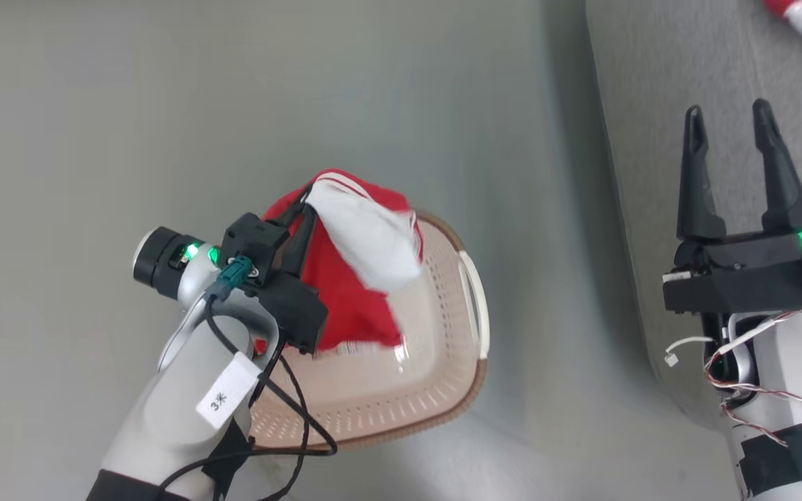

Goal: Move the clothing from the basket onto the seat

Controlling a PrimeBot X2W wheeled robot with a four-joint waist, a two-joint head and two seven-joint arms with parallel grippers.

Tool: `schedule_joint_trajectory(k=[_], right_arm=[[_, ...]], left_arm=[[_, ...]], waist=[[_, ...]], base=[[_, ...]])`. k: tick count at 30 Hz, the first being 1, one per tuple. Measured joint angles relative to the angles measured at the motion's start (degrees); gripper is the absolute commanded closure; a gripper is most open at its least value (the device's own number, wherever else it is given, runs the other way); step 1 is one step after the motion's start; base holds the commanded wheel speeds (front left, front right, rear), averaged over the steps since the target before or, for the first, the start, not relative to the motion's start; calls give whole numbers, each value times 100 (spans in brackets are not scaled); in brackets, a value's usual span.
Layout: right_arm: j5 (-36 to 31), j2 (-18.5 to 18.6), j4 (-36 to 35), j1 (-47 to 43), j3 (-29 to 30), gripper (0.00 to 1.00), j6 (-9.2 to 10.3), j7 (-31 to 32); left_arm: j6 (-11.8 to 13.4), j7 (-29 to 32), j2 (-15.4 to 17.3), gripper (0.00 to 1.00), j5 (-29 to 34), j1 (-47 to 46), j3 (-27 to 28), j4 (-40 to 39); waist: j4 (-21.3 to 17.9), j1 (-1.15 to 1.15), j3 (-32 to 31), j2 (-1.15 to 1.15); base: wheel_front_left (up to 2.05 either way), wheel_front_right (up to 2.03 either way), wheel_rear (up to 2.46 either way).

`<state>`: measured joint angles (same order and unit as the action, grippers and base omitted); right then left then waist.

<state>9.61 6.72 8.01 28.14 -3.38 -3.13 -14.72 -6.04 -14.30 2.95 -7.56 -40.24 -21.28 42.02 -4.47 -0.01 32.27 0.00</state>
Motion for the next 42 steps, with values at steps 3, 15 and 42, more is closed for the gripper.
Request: schedule_joint_trajectory(k=[3, 15, 42], right_arm=[[0, -3, 138, -58, -24, 0, -42, 0], [1, -60, 786, -216, -181, 0, -103, 1], [-27, -221, 1752, -1106, -1367, 0, -355, 2]], left_arm=[[-32, 0, 9, 100, -81, 81, 34, -212], [-104, 0, 66, 100, -582, 88, 137, -777], [-151, 363, 11, 100, -1311, 576, -374, -837]], waist=[[87, 0, -260, 0], [291, 0, -1406, 0], [98, 0, -3576, 0]], base=[[0, 0, 0], [0, 0, 0], [0, 0, 0]])
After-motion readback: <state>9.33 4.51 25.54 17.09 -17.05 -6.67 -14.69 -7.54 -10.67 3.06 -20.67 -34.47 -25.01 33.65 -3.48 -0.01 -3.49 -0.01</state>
